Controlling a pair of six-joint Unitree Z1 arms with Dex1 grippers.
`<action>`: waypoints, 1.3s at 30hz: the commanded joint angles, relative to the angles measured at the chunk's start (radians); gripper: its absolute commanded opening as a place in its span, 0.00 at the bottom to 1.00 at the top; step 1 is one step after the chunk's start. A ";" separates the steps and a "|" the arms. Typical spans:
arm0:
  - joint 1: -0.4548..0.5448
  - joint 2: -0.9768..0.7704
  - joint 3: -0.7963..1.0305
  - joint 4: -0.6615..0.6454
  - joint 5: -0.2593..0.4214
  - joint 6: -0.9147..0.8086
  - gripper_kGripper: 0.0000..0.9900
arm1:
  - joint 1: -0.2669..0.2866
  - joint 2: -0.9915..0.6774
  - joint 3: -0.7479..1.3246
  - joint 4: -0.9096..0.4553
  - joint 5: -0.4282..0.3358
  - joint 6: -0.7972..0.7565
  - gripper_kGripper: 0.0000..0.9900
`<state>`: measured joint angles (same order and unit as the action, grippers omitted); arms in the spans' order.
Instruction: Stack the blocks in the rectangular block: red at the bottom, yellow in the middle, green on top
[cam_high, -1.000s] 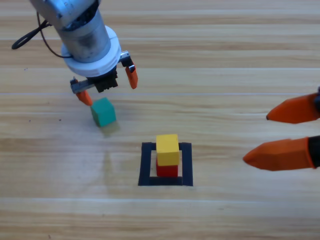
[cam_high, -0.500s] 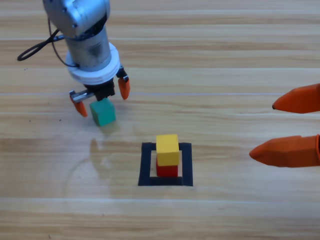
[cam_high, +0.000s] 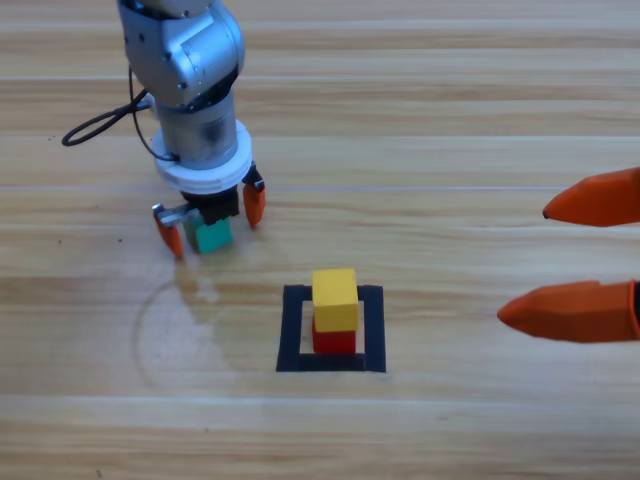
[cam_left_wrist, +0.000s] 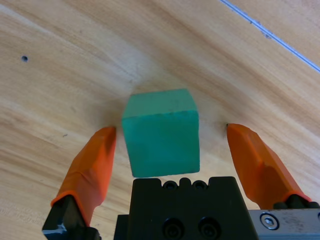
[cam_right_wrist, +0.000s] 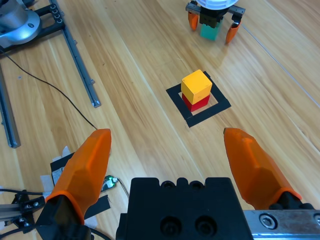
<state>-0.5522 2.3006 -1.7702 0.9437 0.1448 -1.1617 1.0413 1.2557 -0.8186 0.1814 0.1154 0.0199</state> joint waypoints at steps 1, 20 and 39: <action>0.028 0.060 -0.003 0.009 0.004 -0.009 0.90 | 0.028 -0.033 0.015 0.016 -0.025 -0.003 1.00; -0.015 -0.043 -0.434 0.336 -0.002 0.514 0.00 | 0.028 -0.013 0.007 0.038 -0.023 -0.009 1.00; -0.330 -0.171 -0.338 0.340 -0.157 0.617 0.00 | 0.028 -0.024 0.004 0.056 -0.025 -0.008 1.00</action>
<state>-0.8372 2.0515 -2.1243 1.2767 -0.0151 -0.4261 1.0418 1.2559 -0.8187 0.2227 0.1083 0.0135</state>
